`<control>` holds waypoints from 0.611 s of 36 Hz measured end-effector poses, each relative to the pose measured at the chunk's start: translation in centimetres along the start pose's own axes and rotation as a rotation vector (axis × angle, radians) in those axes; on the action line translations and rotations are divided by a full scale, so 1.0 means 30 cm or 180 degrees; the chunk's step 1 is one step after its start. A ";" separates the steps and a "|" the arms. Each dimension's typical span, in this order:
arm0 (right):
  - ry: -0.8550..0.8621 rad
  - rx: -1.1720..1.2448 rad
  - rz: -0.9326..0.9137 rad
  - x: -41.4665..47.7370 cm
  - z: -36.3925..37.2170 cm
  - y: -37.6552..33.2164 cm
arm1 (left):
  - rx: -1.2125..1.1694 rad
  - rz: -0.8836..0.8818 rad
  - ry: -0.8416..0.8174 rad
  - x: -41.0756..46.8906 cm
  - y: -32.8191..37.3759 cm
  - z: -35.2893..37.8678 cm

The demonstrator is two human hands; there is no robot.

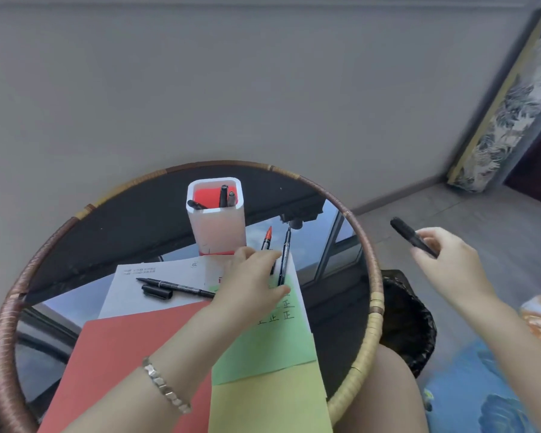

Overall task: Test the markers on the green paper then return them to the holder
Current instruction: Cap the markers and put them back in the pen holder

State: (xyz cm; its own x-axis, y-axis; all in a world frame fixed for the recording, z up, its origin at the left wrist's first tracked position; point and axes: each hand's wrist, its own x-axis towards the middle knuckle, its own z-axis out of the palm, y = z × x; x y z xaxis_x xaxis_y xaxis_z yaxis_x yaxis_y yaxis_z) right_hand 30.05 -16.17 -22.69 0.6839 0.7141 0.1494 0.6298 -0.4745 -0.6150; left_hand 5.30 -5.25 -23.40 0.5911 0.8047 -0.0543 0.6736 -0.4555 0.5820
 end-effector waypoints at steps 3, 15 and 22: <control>-0.0123 -0.0323 0.0300 0.021 0.013 0.049 | 0.0311 0.0075 -0.0061 0.019 -0.007 0.008; -0.1276 0.0035 -0.1096 -0.127 0.236 -0.260 | 0.0881 0.0381 -0.0090 0.087 -0.065 0.004; -0.1406 -0.0158 -0.1140 -0.124 0.291 -0.312 | 0.0917 0.0712 0.0282 0.098 -0.105 -0.014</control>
State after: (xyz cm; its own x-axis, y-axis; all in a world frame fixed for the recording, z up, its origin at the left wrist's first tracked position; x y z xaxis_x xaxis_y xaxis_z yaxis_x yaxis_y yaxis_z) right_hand 18.40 -9.89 -24.24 0.2125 0.9771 -0.0026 0.8178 -0.1793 -0.5469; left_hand 4.73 -1.29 -25.05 0.7057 0.6972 0.1262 0.6367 -0.7022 0.3187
